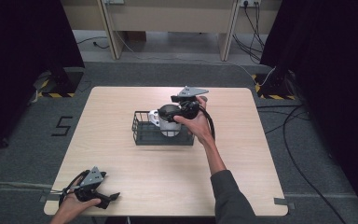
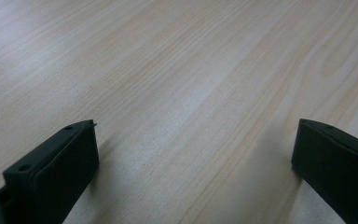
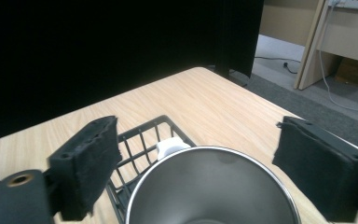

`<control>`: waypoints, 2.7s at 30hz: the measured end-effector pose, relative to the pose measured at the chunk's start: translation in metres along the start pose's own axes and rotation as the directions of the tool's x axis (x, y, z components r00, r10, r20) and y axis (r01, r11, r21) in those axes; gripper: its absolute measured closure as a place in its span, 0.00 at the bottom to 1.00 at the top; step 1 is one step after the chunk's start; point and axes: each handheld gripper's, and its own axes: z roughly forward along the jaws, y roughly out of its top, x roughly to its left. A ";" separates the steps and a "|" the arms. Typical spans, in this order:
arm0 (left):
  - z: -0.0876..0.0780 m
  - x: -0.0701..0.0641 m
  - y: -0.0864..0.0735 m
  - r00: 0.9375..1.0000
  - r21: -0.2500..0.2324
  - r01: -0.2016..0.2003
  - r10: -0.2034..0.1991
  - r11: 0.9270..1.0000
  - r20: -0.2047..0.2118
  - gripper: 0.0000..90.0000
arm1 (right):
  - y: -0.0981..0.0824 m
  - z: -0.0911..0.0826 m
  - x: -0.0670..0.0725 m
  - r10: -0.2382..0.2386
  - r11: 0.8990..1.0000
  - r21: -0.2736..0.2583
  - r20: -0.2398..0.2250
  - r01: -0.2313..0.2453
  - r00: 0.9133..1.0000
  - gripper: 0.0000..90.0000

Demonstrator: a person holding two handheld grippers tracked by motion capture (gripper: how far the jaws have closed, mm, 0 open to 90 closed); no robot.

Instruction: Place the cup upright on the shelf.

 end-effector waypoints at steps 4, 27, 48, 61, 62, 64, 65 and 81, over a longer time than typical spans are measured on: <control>0.000 0.000 0.000 1.000 0.000 0.001 -0.001 1.000 0.000 0.00 | 0.001 -0.005 0.004 -0.008 1.000 0.003 0.006 0.008 1.000 0.17; 0.000 0.000 0.000 1.000 0.000 -0.001 0.001 1.000 0.000 0.00 | -0.016 -0.045 0.025 -0.003 1.000 -0.013 0.053 0.004 0.999 0.17; 0.000 0.000 0.000 1.000 -0.002 -0.002 0.002 1.000 -0.001 0.00 | -0.040 -0.078 0.054 -0.029 0.999 -0.030 0.052 0.031 0.998 0.17; 0.000 0.000 0.000 1.000 0.001 -0.002 0.002 1.000 -0.001 0.00 | -0.055 -0.089 0.067 -0.014 0.999 -0.036 0.066 0.016 0.998 0.18; 0.000 0.000 0.000 1.000 0.001 -0.002 0.002 1.000 -0.001 0.00 | -0.055 -0.089 0.067 -0.014 0.999 -0.036 0.066 0.016 0.998 0.18; 0.000 0.000 0.000 1.000 0.001 -0.002 0.002 1.000 -0.001 0.00 | -0.057 -0.090 0.069 -0.018 0.999 -0.039 0.072 0.021 0.997 0.18; 0.000 0.000 0.000 1.000 0.001 -0.003 0.003 1.000 -0.002 0.00 | -0.058 -0.091 0.070 -0.012 0.999 -0.039 0.069 0.015 0.998 0.18; 0.000 0.000 0.000 1.000 0.001 -0.004 0.004 1.000 -0.002 0.00 | -0.076 -0.097 0.085 -0.004 0.999 -0.037 0.084 0.008 0.996 0.18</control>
